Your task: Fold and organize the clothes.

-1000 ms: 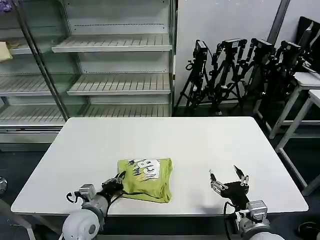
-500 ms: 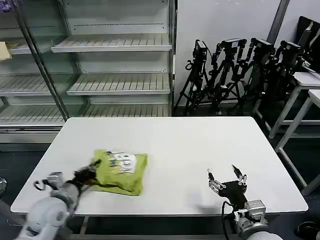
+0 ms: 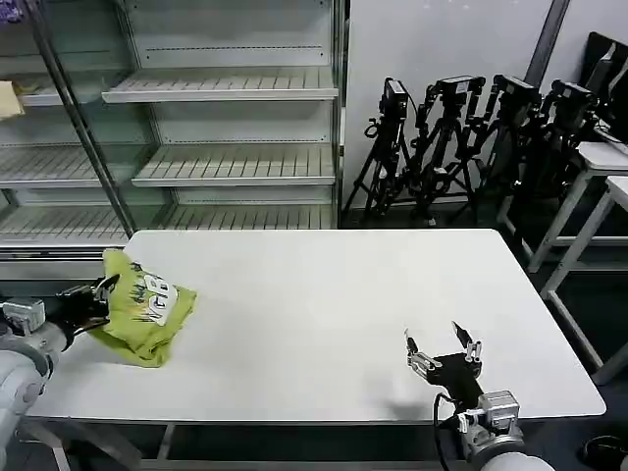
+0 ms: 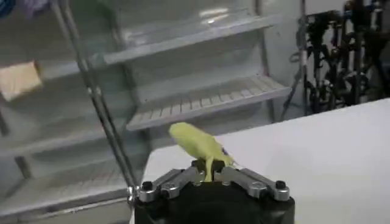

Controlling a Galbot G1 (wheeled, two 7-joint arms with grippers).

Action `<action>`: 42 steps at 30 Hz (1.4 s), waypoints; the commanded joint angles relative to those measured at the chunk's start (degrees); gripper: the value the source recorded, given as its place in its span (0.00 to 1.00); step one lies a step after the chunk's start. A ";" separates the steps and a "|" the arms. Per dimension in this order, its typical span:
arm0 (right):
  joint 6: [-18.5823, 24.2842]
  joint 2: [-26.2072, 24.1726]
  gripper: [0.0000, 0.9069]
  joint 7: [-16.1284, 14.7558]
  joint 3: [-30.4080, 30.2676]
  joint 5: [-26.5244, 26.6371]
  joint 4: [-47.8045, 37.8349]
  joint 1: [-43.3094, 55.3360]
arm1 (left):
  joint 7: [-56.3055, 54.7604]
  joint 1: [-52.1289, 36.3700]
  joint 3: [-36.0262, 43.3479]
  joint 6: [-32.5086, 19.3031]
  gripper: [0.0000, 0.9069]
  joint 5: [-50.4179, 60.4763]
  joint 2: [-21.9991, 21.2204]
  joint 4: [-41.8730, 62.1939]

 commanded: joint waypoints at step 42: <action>0.22 -2.81 1.00 0.36 5.59 2.92 -2.87 7.24 | -25.64 -18.10 43.20 -7.47 1.00 -4.43 -30.67 -6.81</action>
